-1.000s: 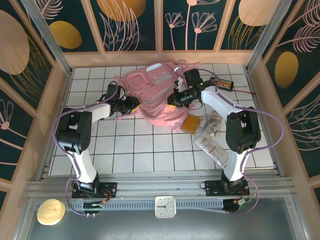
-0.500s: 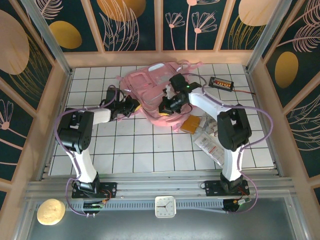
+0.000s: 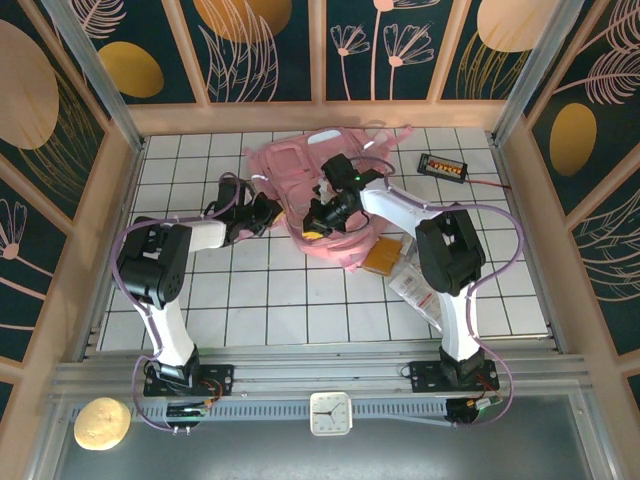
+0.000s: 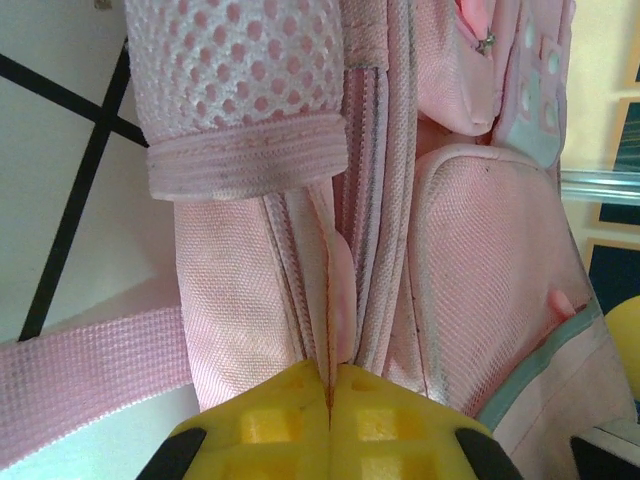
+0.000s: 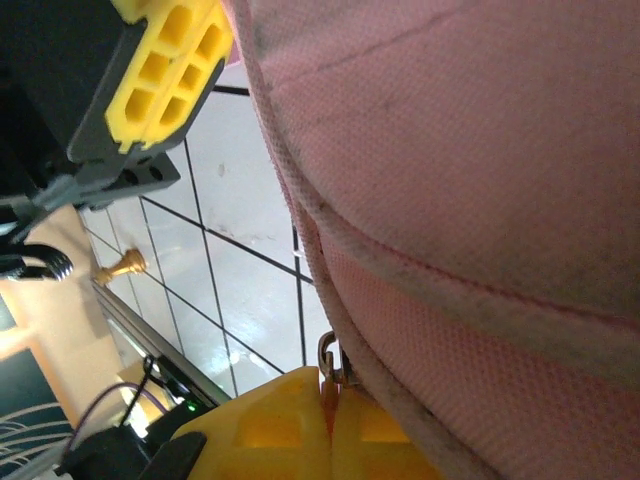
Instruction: Pack the student bag
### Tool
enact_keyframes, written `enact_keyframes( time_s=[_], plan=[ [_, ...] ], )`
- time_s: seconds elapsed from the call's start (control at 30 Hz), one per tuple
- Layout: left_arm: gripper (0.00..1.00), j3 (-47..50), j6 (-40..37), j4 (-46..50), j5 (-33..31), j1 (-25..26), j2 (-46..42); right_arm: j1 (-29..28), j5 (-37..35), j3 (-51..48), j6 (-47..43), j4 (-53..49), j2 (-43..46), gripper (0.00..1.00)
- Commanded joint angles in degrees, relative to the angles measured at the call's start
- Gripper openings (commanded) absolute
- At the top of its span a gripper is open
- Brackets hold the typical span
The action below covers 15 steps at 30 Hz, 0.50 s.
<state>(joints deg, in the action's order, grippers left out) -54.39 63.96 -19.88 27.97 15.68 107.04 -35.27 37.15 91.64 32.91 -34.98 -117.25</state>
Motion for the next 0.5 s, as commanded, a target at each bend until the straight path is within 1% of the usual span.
enact_keyframes(
  time_s=[0.0,0.1,0.2,0.33,0.47],
  plan=[
    [0.0,-1.0,-4.05,2.27,5.02,3.2,-5.98,0.94,1.27,-1.87,3.47,10.36,3.94,0.0],
    [0.0,0.78,-4.93,3.15,4.29,3.09,-7.9,3.62,2.01,-5.92,5.21,13.73,8.38,0.0],
    [0.0,3.3,-3.62,2.21,3.51,3.05,-10.13,8.11,3.42,-8.36,6.36,16.51,12.07,0.0],
    [0.0,4.99,-3.07,3.18,3.41,3.4,-12.4,12.09,3.86,-7.41,3.3,13.18,13.03,0.0],
    [0.0,2.48,-7.6,9.14,4.68,5.61,-12.46,14.9,3.99,-7.48,0.68,11.33,12.73,0.0]
  ],
)
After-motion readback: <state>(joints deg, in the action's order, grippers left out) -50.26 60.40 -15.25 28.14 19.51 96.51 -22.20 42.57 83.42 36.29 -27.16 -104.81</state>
